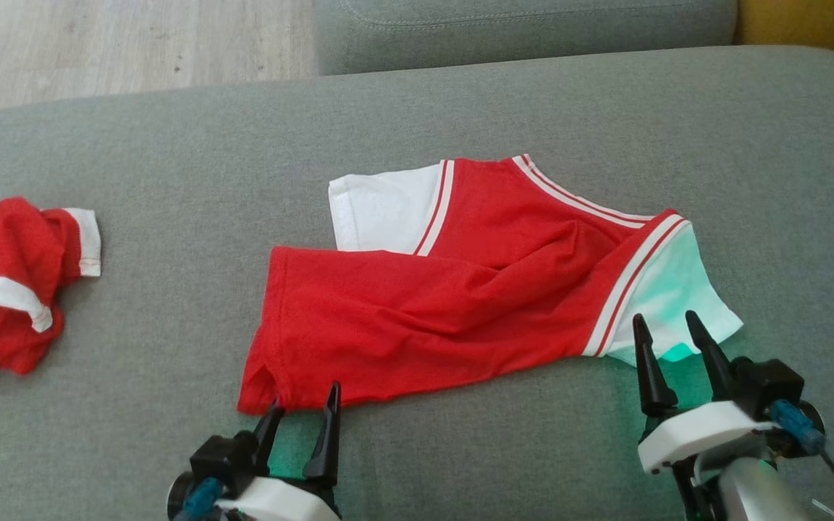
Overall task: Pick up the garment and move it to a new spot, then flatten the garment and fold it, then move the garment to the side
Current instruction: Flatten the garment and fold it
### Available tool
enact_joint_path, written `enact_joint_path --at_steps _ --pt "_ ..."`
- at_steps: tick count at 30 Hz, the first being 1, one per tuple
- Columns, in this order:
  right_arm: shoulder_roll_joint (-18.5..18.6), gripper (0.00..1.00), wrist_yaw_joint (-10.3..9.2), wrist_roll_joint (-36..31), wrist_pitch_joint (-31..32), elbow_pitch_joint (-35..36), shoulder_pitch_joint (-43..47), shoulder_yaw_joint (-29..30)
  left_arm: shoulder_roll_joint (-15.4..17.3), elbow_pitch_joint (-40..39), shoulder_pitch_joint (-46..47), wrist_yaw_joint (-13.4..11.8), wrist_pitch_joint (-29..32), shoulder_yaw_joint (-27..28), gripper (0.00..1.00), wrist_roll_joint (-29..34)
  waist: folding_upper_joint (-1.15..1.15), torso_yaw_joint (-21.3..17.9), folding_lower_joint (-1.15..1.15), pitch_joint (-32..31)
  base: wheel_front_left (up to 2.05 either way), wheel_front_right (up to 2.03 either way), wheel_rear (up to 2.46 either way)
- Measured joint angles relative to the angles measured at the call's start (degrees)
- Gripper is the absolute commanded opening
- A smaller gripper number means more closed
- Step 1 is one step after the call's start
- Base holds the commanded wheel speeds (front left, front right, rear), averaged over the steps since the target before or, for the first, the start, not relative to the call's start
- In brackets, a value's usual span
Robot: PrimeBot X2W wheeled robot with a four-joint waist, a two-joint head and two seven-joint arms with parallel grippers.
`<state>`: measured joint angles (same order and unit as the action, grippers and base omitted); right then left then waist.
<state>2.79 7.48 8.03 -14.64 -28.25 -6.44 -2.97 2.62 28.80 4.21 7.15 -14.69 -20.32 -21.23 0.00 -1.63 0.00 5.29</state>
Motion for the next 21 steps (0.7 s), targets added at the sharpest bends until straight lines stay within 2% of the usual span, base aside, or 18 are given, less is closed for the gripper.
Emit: enact_joint_path --at_steps 9,15,16,18,21 --pt "0.0 1.00 0.00 0.5 0.0 -0.2 -0.5 -0.1 0.0 3.5 0.7 0.0 0.0 0.5 1.00 -1.0 0.00 -1.4 0.00 1.3 0.00 0.00 0.00" --pt "0.0 1.00 0.00 1.0 0.0 0.0 -2.2 0.7 0.0 3.3 3.9 -0.1 0.0 3.0 1.00 -2.0 0.00 -2.8 0.00 2.7 0.00 0.00 0.00" --pt "0.0 1.00 0.00 1.0 0.0 0.0 -2.3 1.0 0.0 3.4 4.2 -0.2 0.0 3.2 0.71 -2.0 0.00 -2.9 0.00 2.9 0.00 0.00 0.00" --pt "0.0 1.00 0.00 1.0 0.0 -0.2 -2.3 1.7 0.0 3.7 4.3 -0.3 0.0 3.3 0.00 -1.9 0.00 -3.1 0.00 3.3 0.00 0.00 0.00" --pt "-0.1 1.00 0.00 1.0 0.0 -0.6 -2.5 3.4 0.0 4.3 4.3 -0.3 0.0 3.3 0.00 -1.8 0.00 -3.1 0.00 3.8 0.00 0.00 0.00"
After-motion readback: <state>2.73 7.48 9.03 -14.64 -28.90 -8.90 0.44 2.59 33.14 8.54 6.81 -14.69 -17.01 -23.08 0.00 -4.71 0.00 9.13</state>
